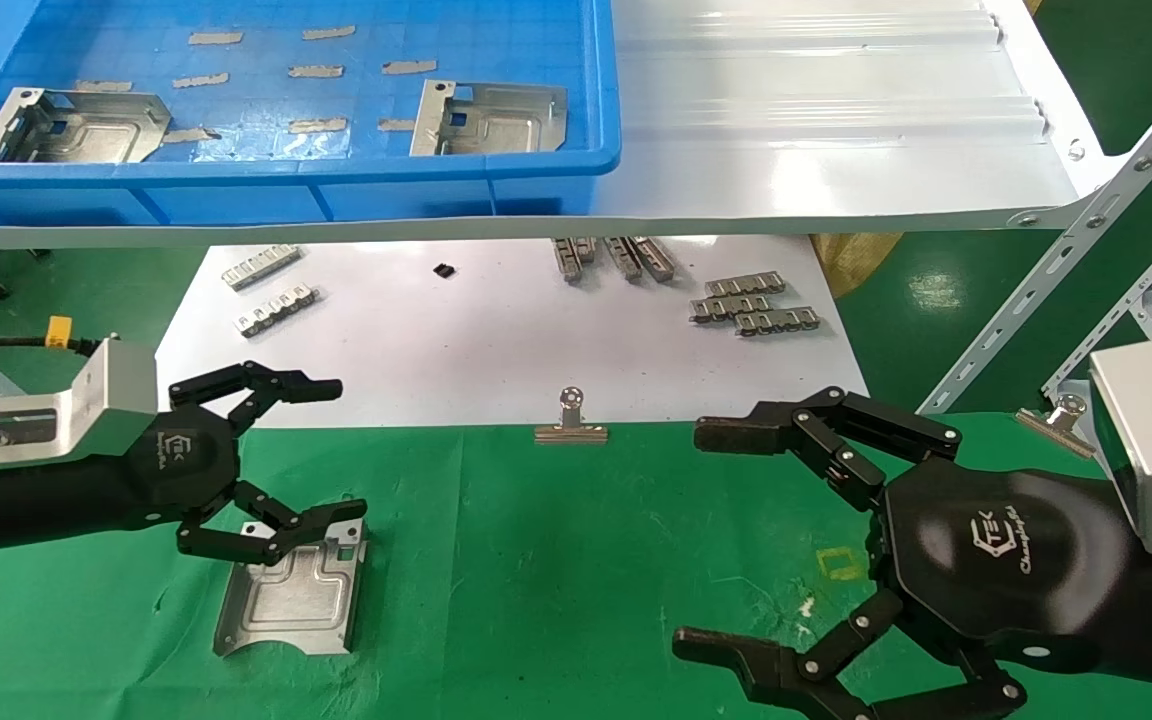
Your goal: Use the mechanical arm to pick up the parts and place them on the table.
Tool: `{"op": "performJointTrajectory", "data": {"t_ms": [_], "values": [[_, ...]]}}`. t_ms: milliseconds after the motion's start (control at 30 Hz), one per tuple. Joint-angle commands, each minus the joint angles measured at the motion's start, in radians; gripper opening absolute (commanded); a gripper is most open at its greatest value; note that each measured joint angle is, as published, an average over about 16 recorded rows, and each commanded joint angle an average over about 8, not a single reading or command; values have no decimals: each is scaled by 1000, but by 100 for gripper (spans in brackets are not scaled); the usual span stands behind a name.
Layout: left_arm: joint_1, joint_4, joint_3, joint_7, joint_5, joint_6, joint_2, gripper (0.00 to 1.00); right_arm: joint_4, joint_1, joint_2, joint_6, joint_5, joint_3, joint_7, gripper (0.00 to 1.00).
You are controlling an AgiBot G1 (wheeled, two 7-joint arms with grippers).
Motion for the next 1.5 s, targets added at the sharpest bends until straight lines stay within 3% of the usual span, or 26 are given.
{"op": "performJointTrajectory", "data": {"t_ms": [33, 1233, 1500], "values": [[20, -39, -18, -27, -11, -3, -8, 100, 0, 0, 0, 0, 0, 0, 0, 100], [372, -740, -340, -506, -205, -62, -146, 100, 0, 0, 0, 0, 0, 0, 0, 100], [419, -834, -383, -563, -232, -69, -164, 100, 0, 0, 0, 0, 0, 0, 0, 100]]}}
